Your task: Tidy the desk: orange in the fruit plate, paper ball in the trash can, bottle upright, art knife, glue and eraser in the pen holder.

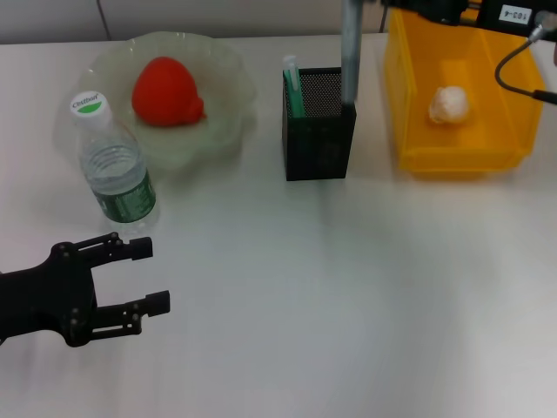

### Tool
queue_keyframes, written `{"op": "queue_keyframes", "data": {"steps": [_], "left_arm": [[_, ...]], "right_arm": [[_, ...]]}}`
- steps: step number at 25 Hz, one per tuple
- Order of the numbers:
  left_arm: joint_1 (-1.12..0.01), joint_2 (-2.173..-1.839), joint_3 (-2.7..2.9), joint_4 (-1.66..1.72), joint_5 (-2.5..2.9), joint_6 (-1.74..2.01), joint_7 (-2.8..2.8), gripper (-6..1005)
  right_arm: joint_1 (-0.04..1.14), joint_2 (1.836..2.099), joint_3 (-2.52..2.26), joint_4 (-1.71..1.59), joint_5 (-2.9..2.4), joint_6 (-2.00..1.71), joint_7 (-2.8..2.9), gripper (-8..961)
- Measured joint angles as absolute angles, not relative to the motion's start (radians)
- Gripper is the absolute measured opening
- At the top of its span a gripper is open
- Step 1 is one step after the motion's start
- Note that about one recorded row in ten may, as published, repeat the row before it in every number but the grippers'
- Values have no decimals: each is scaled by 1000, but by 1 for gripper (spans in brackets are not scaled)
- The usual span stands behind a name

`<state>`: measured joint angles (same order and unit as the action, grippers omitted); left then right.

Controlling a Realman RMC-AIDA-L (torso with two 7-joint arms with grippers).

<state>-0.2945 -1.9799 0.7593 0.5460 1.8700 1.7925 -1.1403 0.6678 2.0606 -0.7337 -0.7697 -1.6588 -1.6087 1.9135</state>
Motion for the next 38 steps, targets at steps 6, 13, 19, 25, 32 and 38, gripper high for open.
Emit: {"op": "queue_keyframes", "data": {"steps": [6, 13, 19, 25, 32, 38], "left_arm": [[-298, -1984, 759, 546, 1870, 1794, -1140, 801], [-301, -1991, 756, 551, 1866, 1791, -1140, 801], [-304, -1993, 756, 551, 1866, 1793, -1140, 801], [-304, -1992, 745, 553, 1863, 1808, -1140, 801], [-305, -1968, 708, 556, 1867, 1861, -1140, 801], [-304, -1928, 713, 558, 1878, 1957, -1140, 801]], "right_arm": [[633, 2091, -722, -431, -1396, -1593, 1195, 132], [704, 2092, -720, -134, -1268, -1412, 644, 130], [743, 2093, -720, -102, -1284, -1302, 643, 129], [715, 2085, -719, -152, -1303, -1354, 823, 347], [525, 2072, -725, -567, -1611, -1737, 1246, 564], [366, 2037, -716, -695, -1825, -2026, 1297, 685]]}}
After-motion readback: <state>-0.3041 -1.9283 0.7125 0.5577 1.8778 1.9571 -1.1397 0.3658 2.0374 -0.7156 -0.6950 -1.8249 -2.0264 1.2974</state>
